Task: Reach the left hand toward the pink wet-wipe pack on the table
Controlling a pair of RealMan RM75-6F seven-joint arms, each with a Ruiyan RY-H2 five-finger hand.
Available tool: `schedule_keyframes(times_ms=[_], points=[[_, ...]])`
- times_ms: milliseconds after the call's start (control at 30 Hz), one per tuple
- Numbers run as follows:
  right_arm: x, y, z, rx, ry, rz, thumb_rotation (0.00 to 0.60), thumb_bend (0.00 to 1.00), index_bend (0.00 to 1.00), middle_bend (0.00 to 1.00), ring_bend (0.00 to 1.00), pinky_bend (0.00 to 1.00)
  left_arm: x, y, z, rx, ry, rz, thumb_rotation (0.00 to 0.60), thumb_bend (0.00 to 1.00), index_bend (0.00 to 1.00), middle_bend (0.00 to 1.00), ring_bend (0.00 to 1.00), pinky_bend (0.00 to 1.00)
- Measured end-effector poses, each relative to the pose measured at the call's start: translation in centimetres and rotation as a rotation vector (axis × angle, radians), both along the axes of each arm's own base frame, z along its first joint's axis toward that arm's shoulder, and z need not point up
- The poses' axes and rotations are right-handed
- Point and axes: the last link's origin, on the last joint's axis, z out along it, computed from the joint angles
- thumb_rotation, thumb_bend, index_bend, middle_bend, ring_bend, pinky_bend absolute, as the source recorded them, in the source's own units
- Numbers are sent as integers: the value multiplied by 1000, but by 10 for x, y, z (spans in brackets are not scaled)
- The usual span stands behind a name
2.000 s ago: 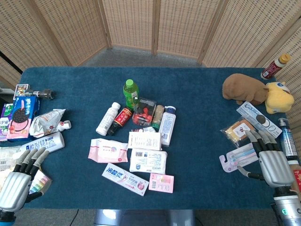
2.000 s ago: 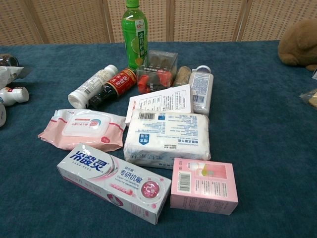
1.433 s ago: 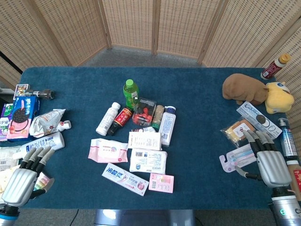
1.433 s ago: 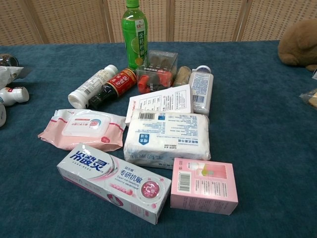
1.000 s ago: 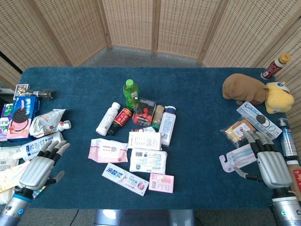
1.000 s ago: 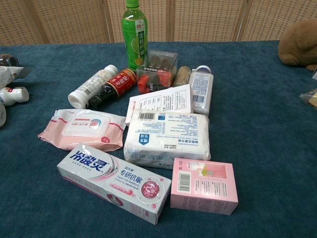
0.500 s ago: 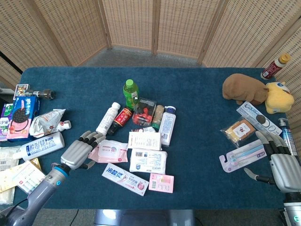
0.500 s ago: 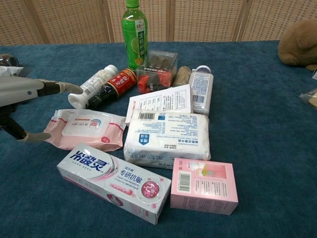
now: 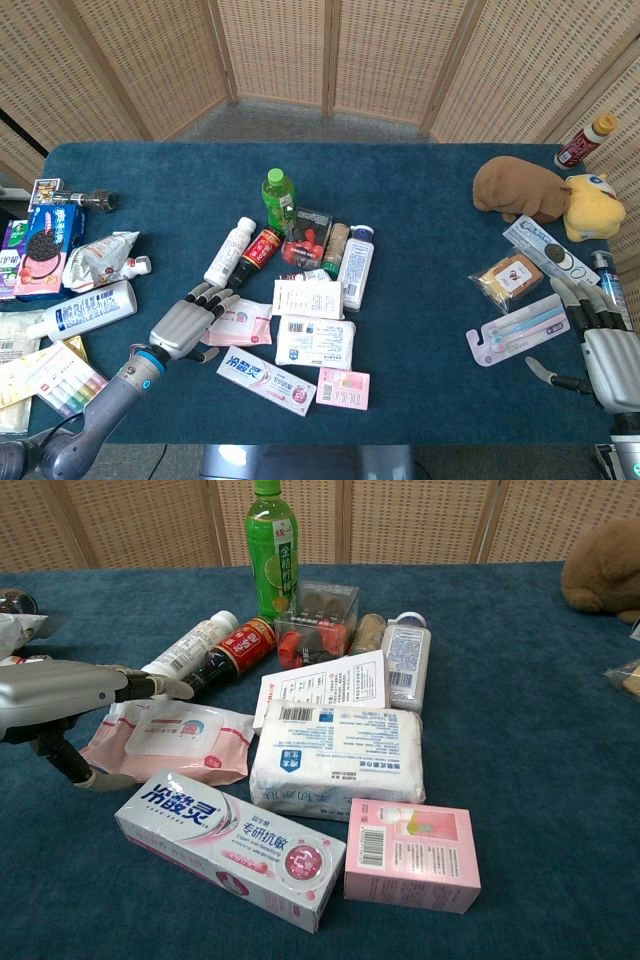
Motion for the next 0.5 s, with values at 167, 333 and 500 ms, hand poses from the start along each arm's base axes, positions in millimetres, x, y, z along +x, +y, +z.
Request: schedule_keyframes(times_ms=[167, 333, 500], points=[[1, 1, 0, 7, -20, 3, 517, 202, 0, 0, 0, 0, 1, 5, -12, 9, 12, -9, 531, 328, 0, 0, 0, 0], [1, 5, 4, -9, -26, -2, 520, 201, 0, 0, 0, 0, 7, 11, -25, 23, -9, -14, 600, 328, 152, 196, 316, 87], [-1, 10, 7, -20, -55, -11, 519, 201, 0, 0, 0, 0, 5, 15, -29, 38, 6, -15, 600, 329, 438, 450, 598, 501]])
